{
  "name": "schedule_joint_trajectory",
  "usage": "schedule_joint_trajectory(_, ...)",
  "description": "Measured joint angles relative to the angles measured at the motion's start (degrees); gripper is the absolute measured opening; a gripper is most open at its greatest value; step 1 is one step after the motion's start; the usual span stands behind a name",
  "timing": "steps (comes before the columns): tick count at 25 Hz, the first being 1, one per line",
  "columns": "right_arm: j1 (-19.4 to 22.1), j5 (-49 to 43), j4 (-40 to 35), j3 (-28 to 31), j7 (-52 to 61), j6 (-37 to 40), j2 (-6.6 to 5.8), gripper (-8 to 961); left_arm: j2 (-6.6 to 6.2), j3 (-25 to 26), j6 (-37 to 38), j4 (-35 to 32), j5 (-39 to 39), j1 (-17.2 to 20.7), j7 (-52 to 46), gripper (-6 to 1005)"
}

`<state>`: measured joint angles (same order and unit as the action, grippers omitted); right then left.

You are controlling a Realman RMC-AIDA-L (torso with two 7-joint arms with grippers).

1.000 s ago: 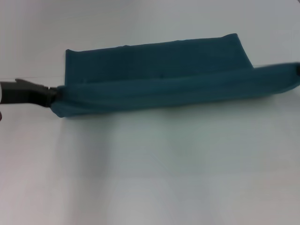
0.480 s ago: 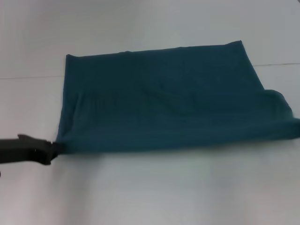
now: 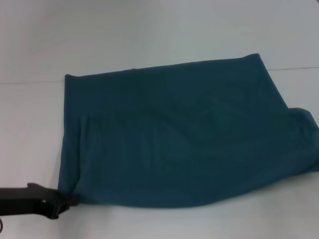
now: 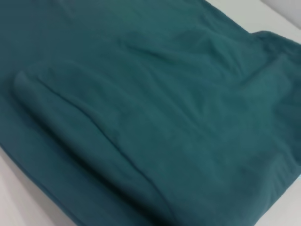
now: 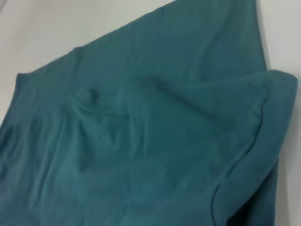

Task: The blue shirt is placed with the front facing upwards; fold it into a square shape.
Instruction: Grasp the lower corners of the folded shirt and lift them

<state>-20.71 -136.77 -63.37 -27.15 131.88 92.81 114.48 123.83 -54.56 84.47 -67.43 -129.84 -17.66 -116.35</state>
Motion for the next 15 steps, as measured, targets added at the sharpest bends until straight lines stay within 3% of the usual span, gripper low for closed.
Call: schedule_joint_trajectory(15,5.9,0.1,6.3,4.2,-5.4,3.1,-0.69,114,0.11,2.0,10.0,-1.4,0.8,4.0,0.0,31)
